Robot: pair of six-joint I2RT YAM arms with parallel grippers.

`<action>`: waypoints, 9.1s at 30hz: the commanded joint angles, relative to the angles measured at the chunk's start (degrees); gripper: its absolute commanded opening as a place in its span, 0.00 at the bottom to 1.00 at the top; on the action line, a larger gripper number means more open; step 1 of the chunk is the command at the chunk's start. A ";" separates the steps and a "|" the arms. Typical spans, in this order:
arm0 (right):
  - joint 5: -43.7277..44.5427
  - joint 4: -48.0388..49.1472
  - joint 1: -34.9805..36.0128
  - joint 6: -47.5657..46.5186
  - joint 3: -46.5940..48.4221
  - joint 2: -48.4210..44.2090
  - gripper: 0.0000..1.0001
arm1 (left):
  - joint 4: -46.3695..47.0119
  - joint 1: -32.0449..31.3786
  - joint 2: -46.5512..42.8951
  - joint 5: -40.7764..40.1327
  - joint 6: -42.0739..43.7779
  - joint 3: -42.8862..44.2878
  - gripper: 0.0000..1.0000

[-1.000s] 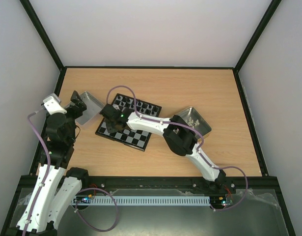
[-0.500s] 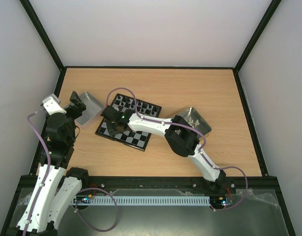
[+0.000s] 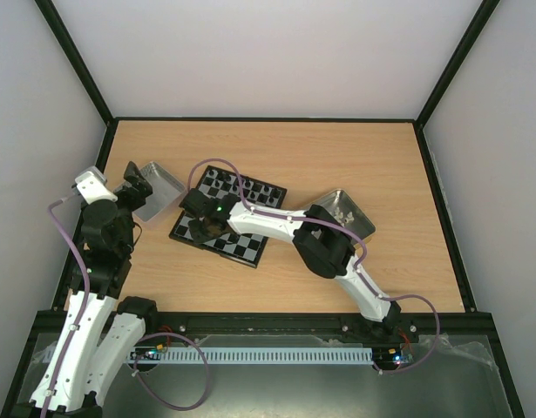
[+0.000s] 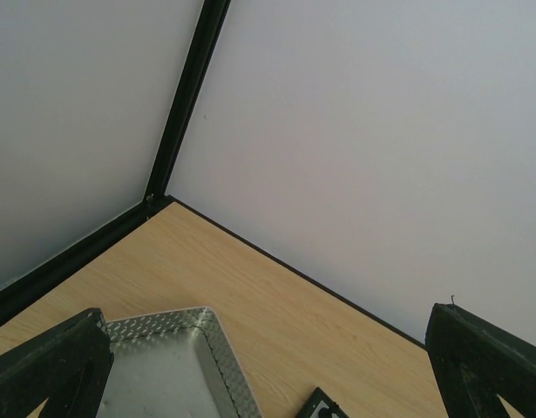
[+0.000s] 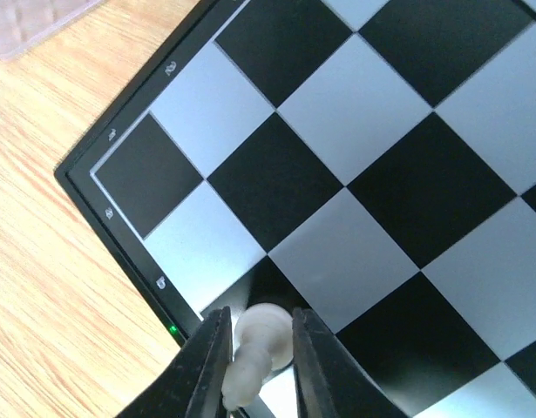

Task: Set up the chess pieces on the board
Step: Place the chess piece on the chessboard, then pick up the chess piece from the storage box, then place the chess piece on the chessboard, then pick up the chess piece from the chessboard, then place the chess piece on the chessboard, then pick up the chess piece from the storage box.

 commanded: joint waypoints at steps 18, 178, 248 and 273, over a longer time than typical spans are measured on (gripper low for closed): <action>12.39 13.66 -7.44 10.99 -33.79 -35.27 0.42 | 3.92 0.38 0.16 11.10 3.06 -0.22 0.99; 3.96 5.60 -2.44 4.90 -20.62 -15.53 0.29 | 8.74 2.01 7.05 29.44 3.43 -0.38 0.99; 3.94 0.84 -0.75 6.04 -38.60 -28.83 0.23 | 8.74 2.10 6.96 29.35 3.23 -0.59 1.00; 10.97 6.71 -37.23 5.41 -55.16 -48.37 0.28 | 8.61 2.05 6.98 29.53 3.25 -0.59 1.00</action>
